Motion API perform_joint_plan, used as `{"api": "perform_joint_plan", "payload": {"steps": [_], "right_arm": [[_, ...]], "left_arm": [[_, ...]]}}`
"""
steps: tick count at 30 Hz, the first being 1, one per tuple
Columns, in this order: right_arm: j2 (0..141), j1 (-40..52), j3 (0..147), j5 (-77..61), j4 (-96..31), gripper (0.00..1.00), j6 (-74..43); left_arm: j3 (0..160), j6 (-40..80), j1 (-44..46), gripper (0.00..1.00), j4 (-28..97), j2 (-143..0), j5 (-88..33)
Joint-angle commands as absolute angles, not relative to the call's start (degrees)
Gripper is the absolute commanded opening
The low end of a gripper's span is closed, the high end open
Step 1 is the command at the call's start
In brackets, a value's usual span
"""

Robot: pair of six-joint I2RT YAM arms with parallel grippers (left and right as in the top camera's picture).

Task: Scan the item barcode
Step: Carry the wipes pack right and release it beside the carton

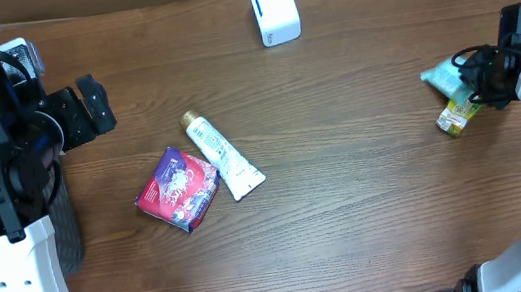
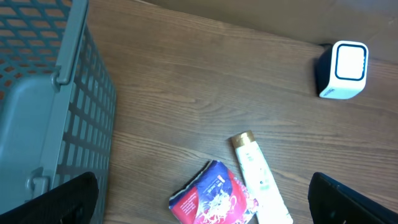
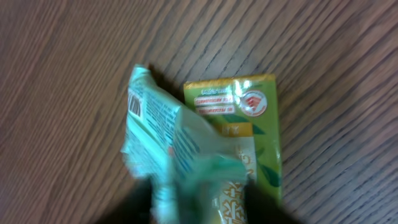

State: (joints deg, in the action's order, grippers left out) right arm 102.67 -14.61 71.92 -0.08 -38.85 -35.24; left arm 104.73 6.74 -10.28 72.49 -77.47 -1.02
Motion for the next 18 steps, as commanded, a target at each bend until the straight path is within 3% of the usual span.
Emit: {"api": "perform_joint_plan", "payload": {"steps": [1, 11, 18], "right_arm": [[101.6, -14.5, 72.5, -0.8, -39.2, 0.88, -35.6], [94.3, -12.2, 82.0, -5.4, -48.2, 0.90, -28.9], [92.5, -2.4, 84.2, -23.4, -48.9, 0.89, -17.2]], "left_arm": [[105.5, 6.9, -10.5, 0.99, 72.4, -77.6, -0.7], [105.5, 6.9, -10.5, 1.00, 72.4, -77.6, -0.7], [105.5, 6.9, -10.5, 1.00, 72.4, -77.6, -0.7]]}}
